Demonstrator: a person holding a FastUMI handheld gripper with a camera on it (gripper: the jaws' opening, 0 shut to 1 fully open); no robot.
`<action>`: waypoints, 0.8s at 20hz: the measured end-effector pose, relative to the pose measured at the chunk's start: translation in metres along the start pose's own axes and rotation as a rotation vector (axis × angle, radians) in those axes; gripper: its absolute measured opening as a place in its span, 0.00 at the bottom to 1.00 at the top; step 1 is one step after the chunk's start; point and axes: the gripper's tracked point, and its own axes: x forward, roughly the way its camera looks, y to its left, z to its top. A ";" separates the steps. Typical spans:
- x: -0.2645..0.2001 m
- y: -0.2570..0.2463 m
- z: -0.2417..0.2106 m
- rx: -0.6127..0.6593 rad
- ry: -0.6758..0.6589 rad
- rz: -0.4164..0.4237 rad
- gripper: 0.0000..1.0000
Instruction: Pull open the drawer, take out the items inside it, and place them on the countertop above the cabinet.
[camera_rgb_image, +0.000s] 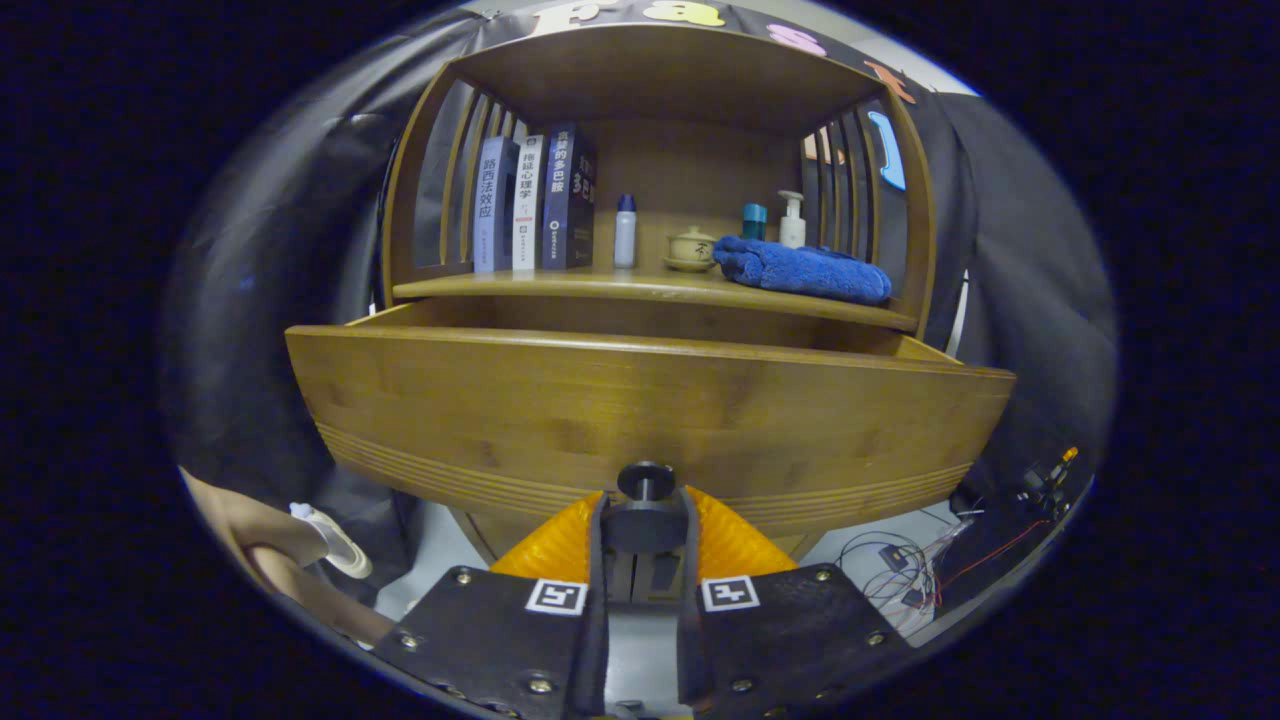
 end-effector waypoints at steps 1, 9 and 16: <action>-0.009 -0.001 -0.005 0.010 0.007 0.005 0.28; -0.049 0.010 -0.022 0.052 0.025 0.045 0.28; -0.066 0.011 -0.031 0.054 0.034 0.056 0.28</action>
